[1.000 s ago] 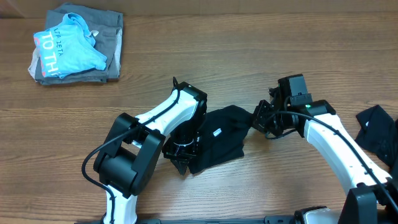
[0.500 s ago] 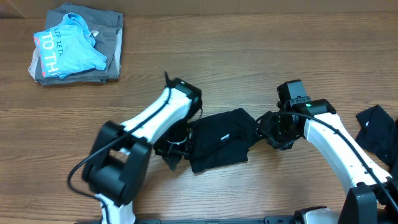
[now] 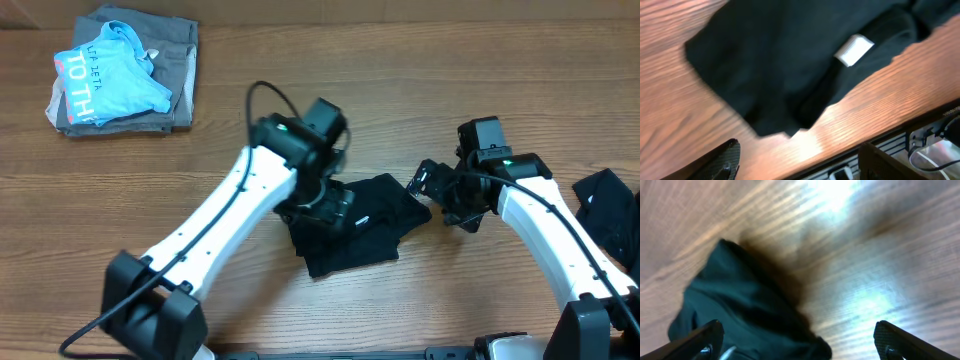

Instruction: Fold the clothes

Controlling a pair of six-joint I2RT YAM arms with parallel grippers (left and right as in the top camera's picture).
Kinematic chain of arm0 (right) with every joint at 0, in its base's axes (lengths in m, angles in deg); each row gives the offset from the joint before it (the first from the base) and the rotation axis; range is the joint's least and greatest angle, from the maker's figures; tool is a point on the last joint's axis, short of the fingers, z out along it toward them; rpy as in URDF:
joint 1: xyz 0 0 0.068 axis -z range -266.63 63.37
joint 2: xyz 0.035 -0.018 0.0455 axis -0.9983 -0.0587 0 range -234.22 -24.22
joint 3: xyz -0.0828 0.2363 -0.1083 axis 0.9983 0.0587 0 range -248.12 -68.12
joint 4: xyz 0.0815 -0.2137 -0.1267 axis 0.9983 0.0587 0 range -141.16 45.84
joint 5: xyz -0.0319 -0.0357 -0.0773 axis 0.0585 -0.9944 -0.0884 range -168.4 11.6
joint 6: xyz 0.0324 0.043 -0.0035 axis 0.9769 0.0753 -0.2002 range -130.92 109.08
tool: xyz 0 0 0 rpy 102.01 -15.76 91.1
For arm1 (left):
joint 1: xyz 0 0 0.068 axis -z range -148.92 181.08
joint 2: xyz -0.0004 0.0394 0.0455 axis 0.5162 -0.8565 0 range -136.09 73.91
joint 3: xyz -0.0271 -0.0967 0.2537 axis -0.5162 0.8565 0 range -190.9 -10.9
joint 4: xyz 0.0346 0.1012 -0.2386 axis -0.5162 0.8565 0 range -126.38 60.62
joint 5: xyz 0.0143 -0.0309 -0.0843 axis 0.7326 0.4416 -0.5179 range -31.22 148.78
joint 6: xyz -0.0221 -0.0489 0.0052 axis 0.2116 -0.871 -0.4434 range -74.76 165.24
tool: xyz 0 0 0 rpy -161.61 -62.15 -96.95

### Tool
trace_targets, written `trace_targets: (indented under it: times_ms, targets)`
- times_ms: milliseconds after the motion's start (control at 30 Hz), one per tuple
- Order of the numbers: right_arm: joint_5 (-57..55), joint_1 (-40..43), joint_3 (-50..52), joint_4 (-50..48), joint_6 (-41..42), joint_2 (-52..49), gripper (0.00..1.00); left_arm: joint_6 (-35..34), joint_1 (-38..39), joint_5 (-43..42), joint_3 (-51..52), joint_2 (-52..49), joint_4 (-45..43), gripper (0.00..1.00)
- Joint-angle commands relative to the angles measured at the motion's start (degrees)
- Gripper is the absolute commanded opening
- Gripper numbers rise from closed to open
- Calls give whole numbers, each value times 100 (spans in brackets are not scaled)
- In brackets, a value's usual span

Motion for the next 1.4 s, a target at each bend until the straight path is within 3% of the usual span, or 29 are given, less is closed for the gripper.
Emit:
trace_targets:
  times_ms: [0,133,233,367,500,833,1367]
  targets:
    - [0,96,-164,-122,2,-26,100,129,332,-55,-15,-402,-168,77]
    - [15,315,-164,-221,-4,-26,100,227,446,610,-15,-804,-149,63]
    - [387,745,-164,-289,-275,-26,100,894,452,728,-13,-883,-240,66]
    - [973,1287,-164,-343,-649,-26,100,1237,562,1051,-15,-872,-525,68]
    - [970,1438,-157,-321,-697,-26,100,1779,765,715,-7,-887,-592,70]
    - [970,1436,-153,-286,-758,-26,100,1912,1502,1036,-4,-887,-693,71]
    - [968,1438,-153,-219,-817,-26,100,1867,1506,1478,44,-1355,-772,64]
